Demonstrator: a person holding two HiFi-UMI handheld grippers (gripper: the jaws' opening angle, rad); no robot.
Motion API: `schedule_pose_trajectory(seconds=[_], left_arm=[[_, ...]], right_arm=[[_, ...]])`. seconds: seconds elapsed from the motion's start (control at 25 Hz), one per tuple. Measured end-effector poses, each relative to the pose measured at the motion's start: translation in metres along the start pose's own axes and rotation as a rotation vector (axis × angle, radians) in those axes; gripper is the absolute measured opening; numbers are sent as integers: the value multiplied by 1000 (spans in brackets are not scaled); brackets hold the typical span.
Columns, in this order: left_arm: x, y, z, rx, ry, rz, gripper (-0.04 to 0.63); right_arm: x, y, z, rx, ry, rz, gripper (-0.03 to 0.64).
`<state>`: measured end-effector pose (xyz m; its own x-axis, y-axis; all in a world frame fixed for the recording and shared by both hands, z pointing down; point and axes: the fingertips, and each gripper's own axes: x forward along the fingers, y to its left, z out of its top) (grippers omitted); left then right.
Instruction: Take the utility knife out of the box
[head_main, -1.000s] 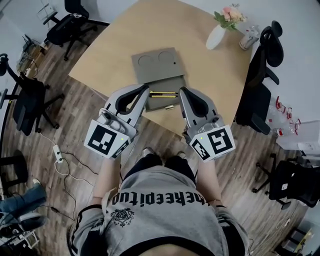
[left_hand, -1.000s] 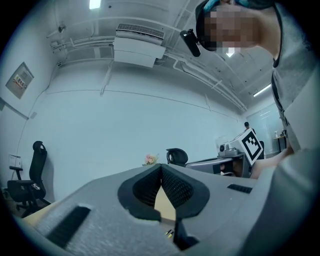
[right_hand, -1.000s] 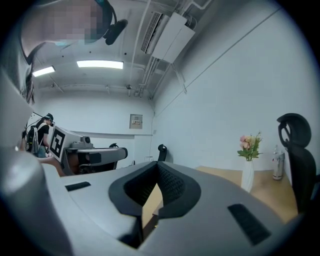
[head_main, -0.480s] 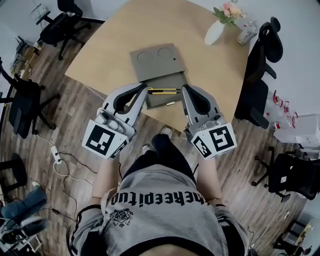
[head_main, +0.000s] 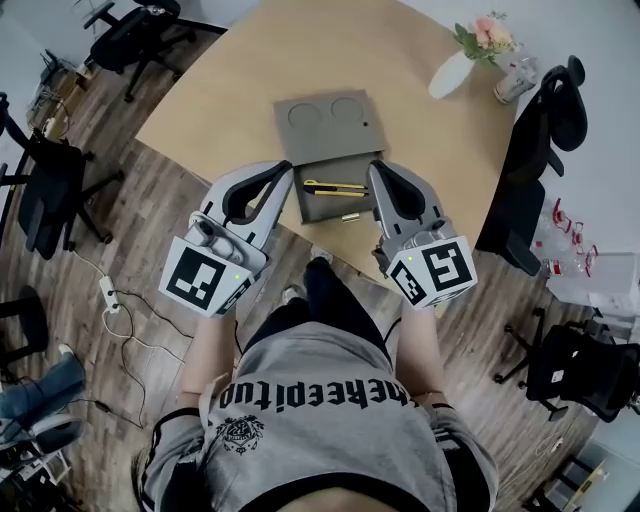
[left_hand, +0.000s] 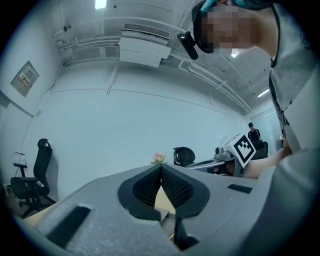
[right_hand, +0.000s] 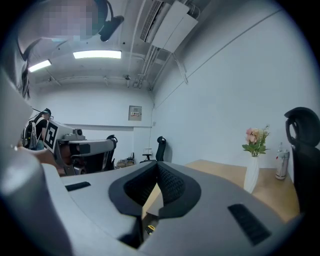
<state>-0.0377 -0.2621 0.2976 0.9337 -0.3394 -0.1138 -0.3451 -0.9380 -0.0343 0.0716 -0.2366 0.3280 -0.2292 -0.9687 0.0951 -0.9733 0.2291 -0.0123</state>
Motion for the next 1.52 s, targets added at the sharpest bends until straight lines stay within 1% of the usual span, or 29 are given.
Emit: schedule_pose_trajectory(seconds=[0.2, 0.52, 0.68, 0.8, 0.92, 1.12, 1.2, 1.32, 1.52], left_arm=[[14, 17, -5, -14, 2, 25, 17], [44, 44, -22, -49, 22, 57, 17], [51, 56, -36, -72, 44, 71, 17], [55, 63, -41, -82, 24, 78, 17], [56, 69, -58, -103, 82, 97, 17], [60, 74, -67, -131, 90, 106, 17], [59, 77, -75, -131, 117, 117, 17], [60, 80, -78, -132, 122, 125, 17], [56, 83, -83, -170, 148, 147, 17]], right_arm=[[23, -15, -14, -11, 60, 26, 6], [60, -38, -52, -41, 206, 84, 6], [73, -42, -78, -46, 288, 116, 6], [81, -41, -98, -47, 341, 146, 6], [84, -41, -121, -49, 402, 175, 6], [85, -39, -156, -50, 500, 225, 6], [85, -36, -167, -44, 529, 247, 6], [86, -30, -182, -48, 568, 296, 6], [84, -16, -208, -107, 663, 410, 8]])
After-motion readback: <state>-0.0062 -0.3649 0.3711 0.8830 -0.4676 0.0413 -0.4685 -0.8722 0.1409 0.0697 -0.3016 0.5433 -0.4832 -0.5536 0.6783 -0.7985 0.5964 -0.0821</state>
